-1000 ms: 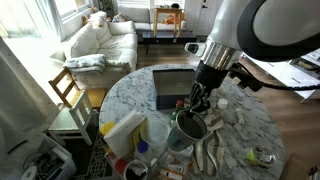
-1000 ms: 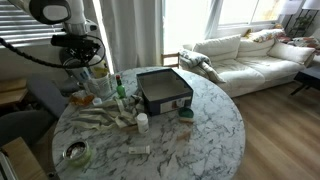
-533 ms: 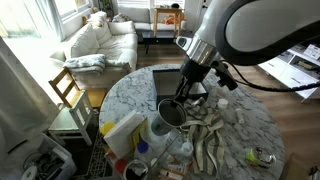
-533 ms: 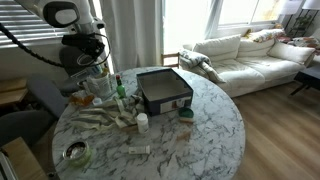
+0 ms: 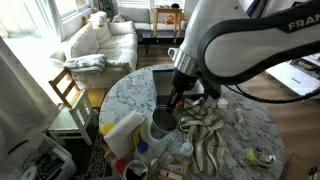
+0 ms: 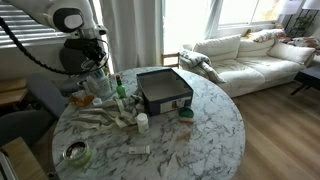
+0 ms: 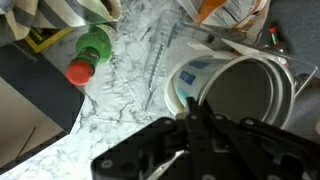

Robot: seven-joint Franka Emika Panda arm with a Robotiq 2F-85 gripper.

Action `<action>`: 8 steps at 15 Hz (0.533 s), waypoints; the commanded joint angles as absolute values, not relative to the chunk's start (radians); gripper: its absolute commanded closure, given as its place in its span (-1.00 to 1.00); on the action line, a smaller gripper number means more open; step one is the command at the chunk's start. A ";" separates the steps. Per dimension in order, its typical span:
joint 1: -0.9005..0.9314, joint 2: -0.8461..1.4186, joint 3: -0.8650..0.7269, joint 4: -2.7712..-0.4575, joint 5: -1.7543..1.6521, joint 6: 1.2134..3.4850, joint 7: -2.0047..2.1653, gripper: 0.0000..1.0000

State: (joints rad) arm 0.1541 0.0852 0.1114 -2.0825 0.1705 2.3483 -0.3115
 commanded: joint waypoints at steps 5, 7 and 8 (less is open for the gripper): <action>0.159 0.151 0.136 -2.016 0.068 2.328 -0.140 0.32; 0.160 0.155 0.138 -2.012 0.050 2.328 -0.119 0.06; 0.159 0.154 0.138 -2.007 0.049 2.326 -0.111 -0.12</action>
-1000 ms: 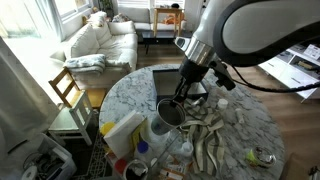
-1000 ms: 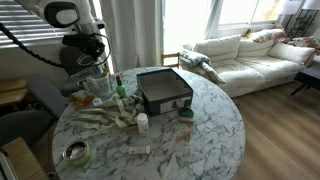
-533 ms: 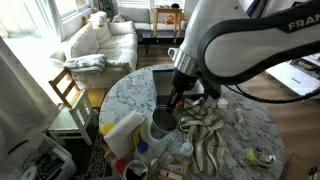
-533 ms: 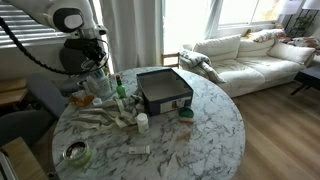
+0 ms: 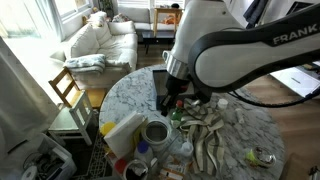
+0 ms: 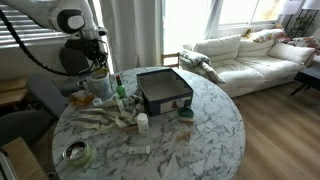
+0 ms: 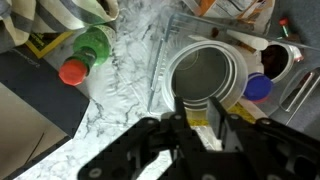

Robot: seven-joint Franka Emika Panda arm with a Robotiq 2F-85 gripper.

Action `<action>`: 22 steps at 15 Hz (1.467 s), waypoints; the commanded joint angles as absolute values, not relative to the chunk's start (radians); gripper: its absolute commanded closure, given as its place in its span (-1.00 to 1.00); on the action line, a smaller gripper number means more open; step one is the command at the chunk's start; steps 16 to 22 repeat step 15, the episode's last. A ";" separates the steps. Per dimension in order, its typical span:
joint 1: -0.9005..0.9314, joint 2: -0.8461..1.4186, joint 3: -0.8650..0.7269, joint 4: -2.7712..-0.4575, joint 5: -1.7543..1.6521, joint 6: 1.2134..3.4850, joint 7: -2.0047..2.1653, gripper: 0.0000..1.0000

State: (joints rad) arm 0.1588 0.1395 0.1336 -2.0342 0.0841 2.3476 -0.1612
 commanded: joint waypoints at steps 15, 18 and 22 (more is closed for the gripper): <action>0.129 0.089 0.132 -1.950 0.078 2.305 -0.125 -1.00; 0.129 0.089 0.132 -1.950 0.078 2.305 -0.125 -1.00; 0.129 0.089 0.132 -1.950 0.078 2.305 -0.125 -1.00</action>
